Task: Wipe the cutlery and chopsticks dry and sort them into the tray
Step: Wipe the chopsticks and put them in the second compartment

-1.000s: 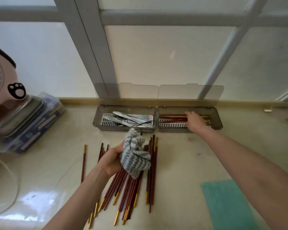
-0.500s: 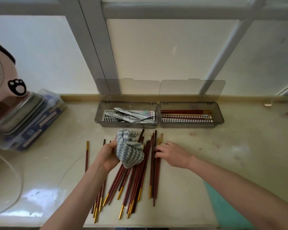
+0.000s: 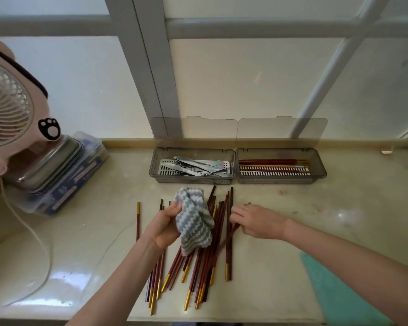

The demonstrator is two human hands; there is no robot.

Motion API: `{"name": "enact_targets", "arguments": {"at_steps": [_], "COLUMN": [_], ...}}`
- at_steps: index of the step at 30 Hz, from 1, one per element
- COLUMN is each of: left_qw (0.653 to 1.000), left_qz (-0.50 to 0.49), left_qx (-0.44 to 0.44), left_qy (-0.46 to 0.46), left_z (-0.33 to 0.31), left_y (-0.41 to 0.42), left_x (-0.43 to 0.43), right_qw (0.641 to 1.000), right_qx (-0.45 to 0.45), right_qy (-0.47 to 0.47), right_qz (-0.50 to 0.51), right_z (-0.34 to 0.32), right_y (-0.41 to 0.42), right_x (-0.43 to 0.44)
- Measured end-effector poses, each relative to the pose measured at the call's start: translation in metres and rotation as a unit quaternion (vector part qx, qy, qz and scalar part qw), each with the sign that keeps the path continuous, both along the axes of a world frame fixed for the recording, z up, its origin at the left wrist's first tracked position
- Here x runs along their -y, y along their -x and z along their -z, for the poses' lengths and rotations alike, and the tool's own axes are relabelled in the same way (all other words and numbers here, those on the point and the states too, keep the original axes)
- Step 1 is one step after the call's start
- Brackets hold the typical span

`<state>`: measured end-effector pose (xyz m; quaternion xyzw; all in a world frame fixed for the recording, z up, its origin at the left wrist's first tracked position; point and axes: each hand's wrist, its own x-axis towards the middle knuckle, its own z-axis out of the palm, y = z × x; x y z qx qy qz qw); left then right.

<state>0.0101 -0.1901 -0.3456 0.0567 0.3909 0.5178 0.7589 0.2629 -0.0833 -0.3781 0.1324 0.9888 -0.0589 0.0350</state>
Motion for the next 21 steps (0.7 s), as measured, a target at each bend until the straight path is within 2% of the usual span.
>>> {"name": "enact_targets", "arguments": {"at_steps": [2, 4, 7, 9, 12, 13, 18, 21], "left_qw": [1.000, 0.999, 0.997, 0.995, 0.993, 0.993, 0.991, 0.990], "left_qz": [0.010, 0.024, 0.024, 0.020, 0.001, -0.007, -0.041, -0.041], "left_qx": [-0.015, -0.014, -0.011, -0.022, -0.026, -0.031, -0.023, -0.049], "left_qy": [-0.016, -0.035, -0.070, -0.094, -0.115, -0.118, -0.124, -0.122], "left_z": [0.002, 0.001, -0.003, -0.006, -0.009, -0.011, -0.010, -0.010], "left_y": [-0.001, -0.003, -0.010, -0.012, -0.012, -0.012, -0.006, -0.004], "left_x": [-0.001, -0.001, -0.005, -0.009, -0.014, -0.014, -0.014, -0.015], "right_qw": [0.997, 0.979, 0.920, 0.865, 0.725, 0.697, 0.622, 0.608], "right_qx": [-0.051, -0.114, -0.168, -0.162, -0.165, -0.171, -0.238, -0.230], "right_qy": [0.024, 0.103, 0.274, 0.398, 0.589, 0.617, 0.667, 0.684], "right_qz": [0.060, 0.135, 0.225, 0.259, 0.315, 0.324, 0.334, 0.332], "right_z": [-0.012, -0.028, -0.049, -0.052, -0.051, -0.051, -0.048, -0.046], "right_y": [0.001, 0.011, 0.029, 0.038, 0.044, 0.044, 0.039, 0.036], "right_x": [0.007, 0.017, 0.032, 0.042, 0.056, 0.059, 0.068, 0.070]}}
